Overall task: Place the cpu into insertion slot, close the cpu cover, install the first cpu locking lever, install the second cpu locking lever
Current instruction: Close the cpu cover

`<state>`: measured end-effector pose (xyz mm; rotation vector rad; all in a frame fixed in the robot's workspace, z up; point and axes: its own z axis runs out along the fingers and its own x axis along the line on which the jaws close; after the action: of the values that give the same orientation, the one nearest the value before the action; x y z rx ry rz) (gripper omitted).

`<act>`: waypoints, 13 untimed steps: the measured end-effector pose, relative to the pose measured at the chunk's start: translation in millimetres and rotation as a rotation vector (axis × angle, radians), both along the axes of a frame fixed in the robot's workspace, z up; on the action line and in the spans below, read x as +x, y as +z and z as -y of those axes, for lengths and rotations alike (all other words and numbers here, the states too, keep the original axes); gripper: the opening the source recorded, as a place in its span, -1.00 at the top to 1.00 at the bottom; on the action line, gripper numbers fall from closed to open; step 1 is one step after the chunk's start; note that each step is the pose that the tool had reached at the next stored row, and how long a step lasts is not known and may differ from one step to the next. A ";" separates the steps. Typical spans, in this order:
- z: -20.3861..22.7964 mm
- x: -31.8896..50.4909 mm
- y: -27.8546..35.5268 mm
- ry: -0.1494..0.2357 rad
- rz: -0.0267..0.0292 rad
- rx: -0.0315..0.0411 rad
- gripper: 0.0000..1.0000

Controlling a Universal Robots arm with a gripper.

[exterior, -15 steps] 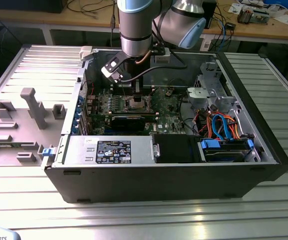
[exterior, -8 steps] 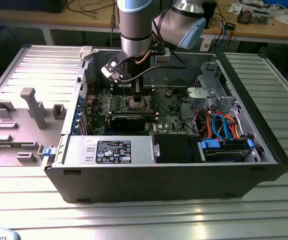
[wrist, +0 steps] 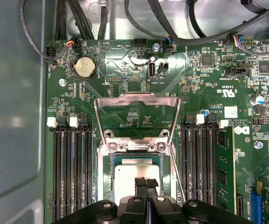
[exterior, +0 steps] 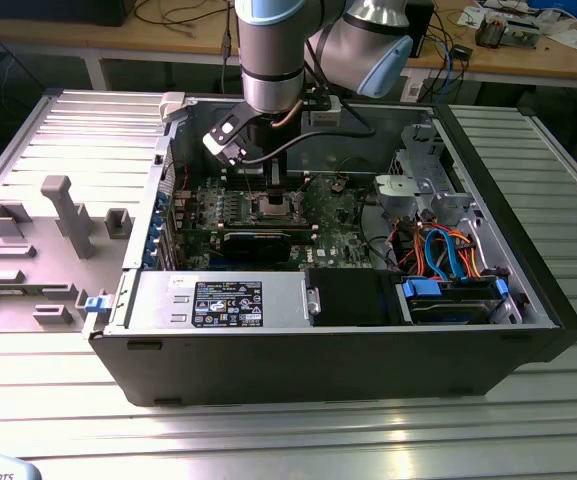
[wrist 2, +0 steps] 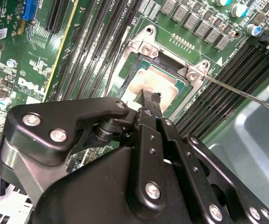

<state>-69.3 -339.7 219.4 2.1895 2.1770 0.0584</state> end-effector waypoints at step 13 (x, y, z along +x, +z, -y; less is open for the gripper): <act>-0.1 0.0 0.0 0.000 0.0000 -0.0092 0.79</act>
<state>-69.3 -339.7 219.3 2.1847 2.1728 0.0483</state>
